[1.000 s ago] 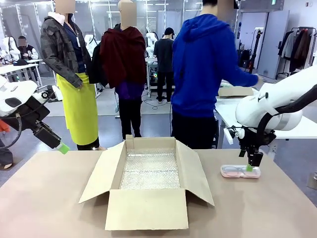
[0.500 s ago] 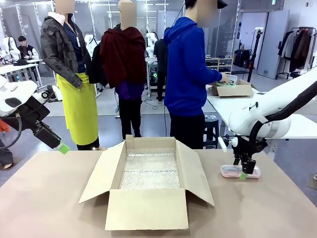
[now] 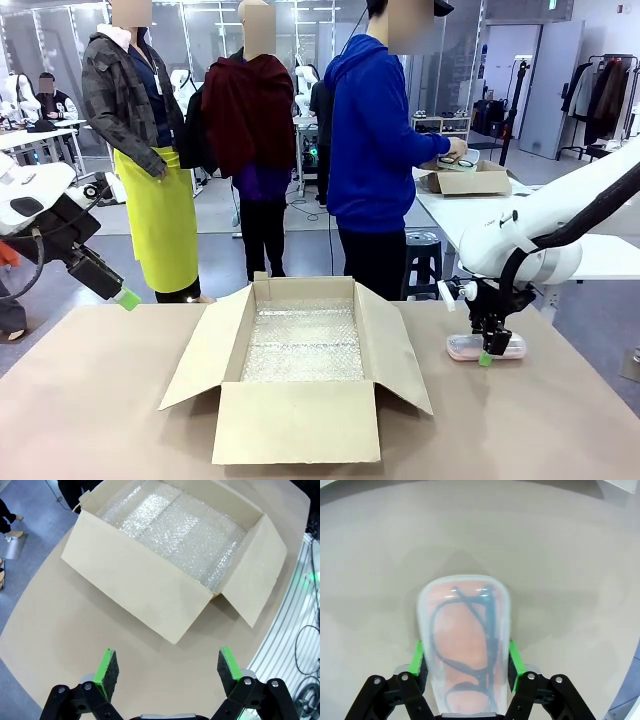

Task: Pack the glasses set securely to prepare it for shipping.
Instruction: Place the Glasses case inside the Package Box.

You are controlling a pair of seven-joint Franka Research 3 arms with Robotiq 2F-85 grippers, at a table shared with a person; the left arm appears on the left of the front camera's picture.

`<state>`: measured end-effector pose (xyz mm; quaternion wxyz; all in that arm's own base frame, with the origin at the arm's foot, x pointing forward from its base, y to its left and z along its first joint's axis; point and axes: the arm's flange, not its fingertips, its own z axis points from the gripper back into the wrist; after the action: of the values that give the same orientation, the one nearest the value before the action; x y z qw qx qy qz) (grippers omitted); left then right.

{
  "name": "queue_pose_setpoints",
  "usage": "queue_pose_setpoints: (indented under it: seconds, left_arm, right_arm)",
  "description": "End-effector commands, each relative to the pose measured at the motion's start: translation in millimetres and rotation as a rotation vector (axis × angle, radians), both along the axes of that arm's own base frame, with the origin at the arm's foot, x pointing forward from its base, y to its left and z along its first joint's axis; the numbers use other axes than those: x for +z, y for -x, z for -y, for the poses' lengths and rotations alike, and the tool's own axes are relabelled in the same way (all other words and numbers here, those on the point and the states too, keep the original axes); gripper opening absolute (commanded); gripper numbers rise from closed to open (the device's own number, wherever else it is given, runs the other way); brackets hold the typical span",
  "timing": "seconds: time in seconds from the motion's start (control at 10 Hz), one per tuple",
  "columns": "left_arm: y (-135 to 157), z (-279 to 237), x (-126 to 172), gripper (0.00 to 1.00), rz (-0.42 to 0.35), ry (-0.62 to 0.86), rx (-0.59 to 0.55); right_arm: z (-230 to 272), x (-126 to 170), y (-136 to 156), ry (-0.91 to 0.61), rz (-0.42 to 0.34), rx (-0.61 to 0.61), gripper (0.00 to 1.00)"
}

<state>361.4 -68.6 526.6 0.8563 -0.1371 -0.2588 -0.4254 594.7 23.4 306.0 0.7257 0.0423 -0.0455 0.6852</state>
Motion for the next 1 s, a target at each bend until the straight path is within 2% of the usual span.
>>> queue_pose_setpoints:
  seconds: [0.0, 0.1, 0.2, 0.3, 0.5, 0.7, 0.9]
  left_arm:
    - [0, -2, 1, 1.0, 0.002, 0.016, -0.023]
    - [0, -2, 1, 1.0, 0.002, 0.016, -0.023]
    - [0, -2, 1, 1.0, 0.002, 0.016, -0.023]
    - [0, -2, 1, 1.0, 0.002, 0.016, -0.023]
    - [0, -2, 1, 1.0, 0.002, 0.016, -0.023]
    - [0, -2, 1, 1.0, 0.002, 0.016, -0.023]
    - [0, -2, 1, 1.0, 0.002, 0.016, -0.023]
  right_arm:
    - [-1, 1, 0, 0.004, -0.009, -0.031, 0.54]
    - [0, 7, 1, 0.007, -0.001, -0.035, 0.65]
    - [-3, 14, 3, 0.014, 0.007, -0.031, 0.35]
    - [-8, 28, 7, 0.044, -0.004, -0.051, 0.48]
    - [-21, 78, 18, 0.128, -0.003, -0.144, 0.48]
    - [-42, 127, 35, 0.121, 0.026, -0.172, 0.48]
    - [-73, 147, 42, 0.131, 0.043, -0.197, 0.48]
